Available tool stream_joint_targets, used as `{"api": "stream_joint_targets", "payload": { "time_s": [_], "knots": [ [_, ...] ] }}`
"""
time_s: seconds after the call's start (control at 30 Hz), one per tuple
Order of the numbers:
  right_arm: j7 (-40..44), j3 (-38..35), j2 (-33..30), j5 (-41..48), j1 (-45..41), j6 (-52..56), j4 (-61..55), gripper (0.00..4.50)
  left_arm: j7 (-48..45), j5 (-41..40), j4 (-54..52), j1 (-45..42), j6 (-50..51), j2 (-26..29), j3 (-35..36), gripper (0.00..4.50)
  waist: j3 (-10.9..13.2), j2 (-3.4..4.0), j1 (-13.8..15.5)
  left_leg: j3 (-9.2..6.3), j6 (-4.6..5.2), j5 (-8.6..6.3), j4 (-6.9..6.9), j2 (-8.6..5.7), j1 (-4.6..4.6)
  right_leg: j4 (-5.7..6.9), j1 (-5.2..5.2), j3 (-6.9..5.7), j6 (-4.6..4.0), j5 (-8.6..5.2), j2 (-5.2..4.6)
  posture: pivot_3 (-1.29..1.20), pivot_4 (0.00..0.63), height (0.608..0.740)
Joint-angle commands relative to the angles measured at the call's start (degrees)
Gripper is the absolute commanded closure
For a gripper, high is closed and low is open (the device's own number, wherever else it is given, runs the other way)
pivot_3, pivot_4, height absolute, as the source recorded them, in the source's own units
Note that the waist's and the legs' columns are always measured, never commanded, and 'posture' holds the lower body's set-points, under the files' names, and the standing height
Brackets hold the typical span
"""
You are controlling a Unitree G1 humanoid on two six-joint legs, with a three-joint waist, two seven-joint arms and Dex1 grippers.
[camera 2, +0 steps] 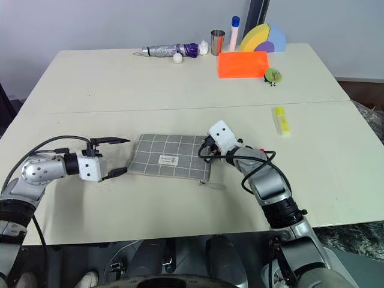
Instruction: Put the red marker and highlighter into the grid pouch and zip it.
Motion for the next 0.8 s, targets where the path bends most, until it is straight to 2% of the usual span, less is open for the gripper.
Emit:
{"api": "stream_joint_targets", "payload": {
  "time_s": [0.03,0.3,0.53,0.8],
  "knots": [
    [1.2,1.4,0.9,-1.1,-1.7,-1.4,0.9,4.44,0.1,2.0,2.1,-0.5,-3.7,-0.7,-2.7,0.0,0.0,0.0,0.0,0.0,0.0,0.0,0.0,0.0,0.0,0.0,0.0,0.0,0.0,0.0,0.0,0.0,0.15,0.74],
    [1.9,2.2,2.6,-3.1,-4.8,-2.4,5.9,4.44,0.5,1.6,3.6,-1.7,-7.8,-1.0,-4.6,0.0,0.0,0.0,-0.1,0.02,0.0,0.0,0.02,0.01,0.0,0.05,-0.03,-0.04,0.0,0.0,0.01,0.0,0.15,0.74],
    [2.7,1.2,2.5,-3.5,-5.1,-2.4,7.0,4.44,-3.8,-8.0,-0.8,0.6,2.6,-2.1,-3.5,0.0,0.0,0.01,-0.1,0.02,0.0,0.0,0.05,0.02,0.0,0.08,-0.02,-0.04,0.0,0.0,0.0,0.0,0.15,0.74],
    [4.1,-0.5,0.3,-3.6,-4.2,-0.8,5.9,4.44,-6.1,-10.2,-4.7,3.8,5.9,-1.0,-2.2,0.0,0.0,0.01,0.0,0.01,0.0,0.0,0.05,0.01,-0.01,0.09,-0.03,-0.03,0.0,0.0,0.0,0.0,0.15,0.74]
  ]
}}
